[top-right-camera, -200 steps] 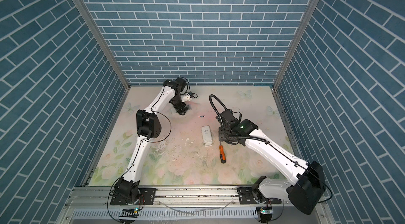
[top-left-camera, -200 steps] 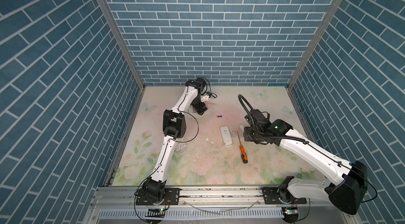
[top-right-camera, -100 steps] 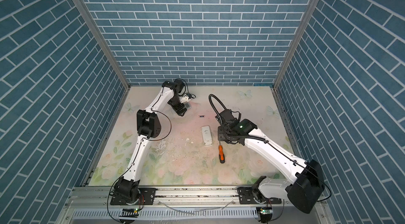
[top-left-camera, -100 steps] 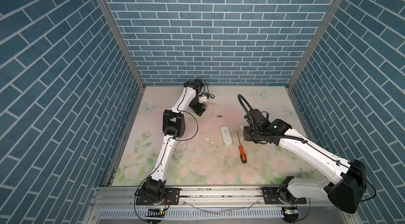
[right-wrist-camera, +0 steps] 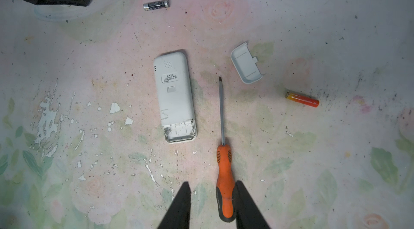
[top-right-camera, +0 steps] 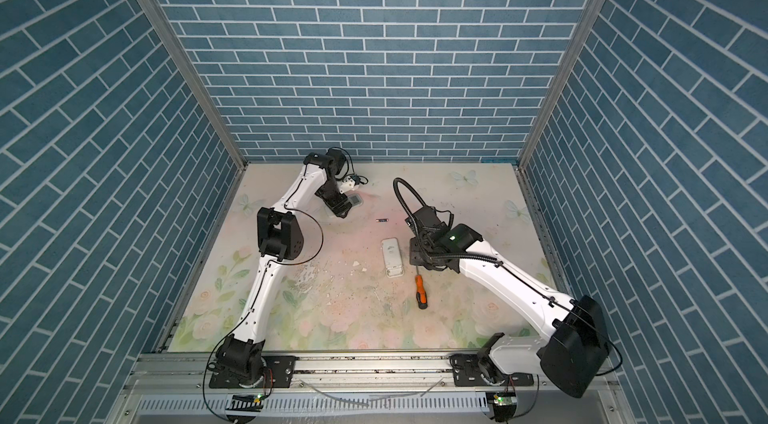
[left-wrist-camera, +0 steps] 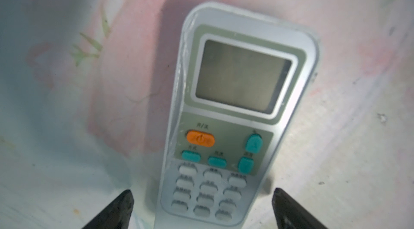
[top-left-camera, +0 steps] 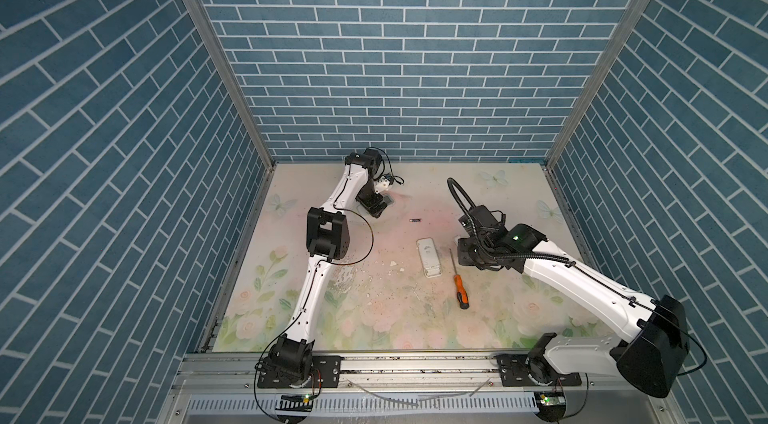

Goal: Unload the batteries from the remote control
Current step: 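Move the left gripper above the grey remote while the right arm draws back, then lower the left gripper and grasp the grey remote's lower end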

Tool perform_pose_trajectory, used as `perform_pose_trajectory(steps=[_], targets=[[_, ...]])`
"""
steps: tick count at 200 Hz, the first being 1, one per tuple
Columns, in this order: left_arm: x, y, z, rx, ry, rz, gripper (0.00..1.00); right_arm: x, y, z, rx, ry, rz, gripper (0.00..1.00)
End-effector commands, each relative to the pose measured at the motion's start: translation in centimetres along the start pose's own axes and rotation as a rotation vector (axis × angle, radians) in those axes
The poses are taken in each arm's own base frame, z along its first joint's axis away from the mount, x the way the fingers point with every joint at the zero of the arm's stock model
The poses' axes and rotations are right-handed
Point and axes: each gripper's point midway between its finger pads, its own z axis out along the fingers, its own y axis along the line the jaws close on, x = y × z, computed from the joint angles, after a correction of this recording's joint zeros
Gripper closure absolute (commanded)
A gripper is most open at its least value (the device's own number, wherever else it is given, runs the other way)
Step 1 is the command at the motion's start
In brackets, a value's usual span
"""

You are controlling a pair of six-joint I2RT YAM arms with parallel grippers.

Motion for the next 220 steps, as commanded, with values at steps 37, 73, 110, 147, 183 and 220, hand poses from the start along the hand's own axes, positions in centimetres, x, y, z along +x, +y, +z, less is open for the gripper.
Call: perform_pose_trajectory(steps=[37, 73, 110, 147, 183, 220], targets=[[1.5, -2.6, 1.6, 0.085, 0.086, -0.024, 0.16, -1.3, -0.1, -1.9, -0.006, -0.070, 0.030, 0.68], [1.8, -3.3, 1.4, 0.100, 0.099, -0.090, 0.28, -1.0, -0.5, -2.4, -0.011, -0.085, 0.027, 0.69], [2.2, -4.0, 1.0, 0.096, 0.111, -0.165, 0.39, -0.9, -0.7, -2.8, -0.020, -0.099, 0.019, 0.69], [3.1, -4.8, 1.1, 0.097, 0.136, -0.238, 0.56, -0.7, -0.9, -3.2, -0.031, -0.112, 0.008, 0.70], [4.3, -6.7, 0.2, 0.087, 0.145, -0.303, 0.57, -0.3, -0.9, -3.2, -0.046, -0.106, -0.006, 0.70], [6.7, -11.1, -0.2, 0.106, 0.146, -0.419, 0.56, -0.3, -0.1, -2.8, -0.084, -0.109, -0.022, 0.70]])
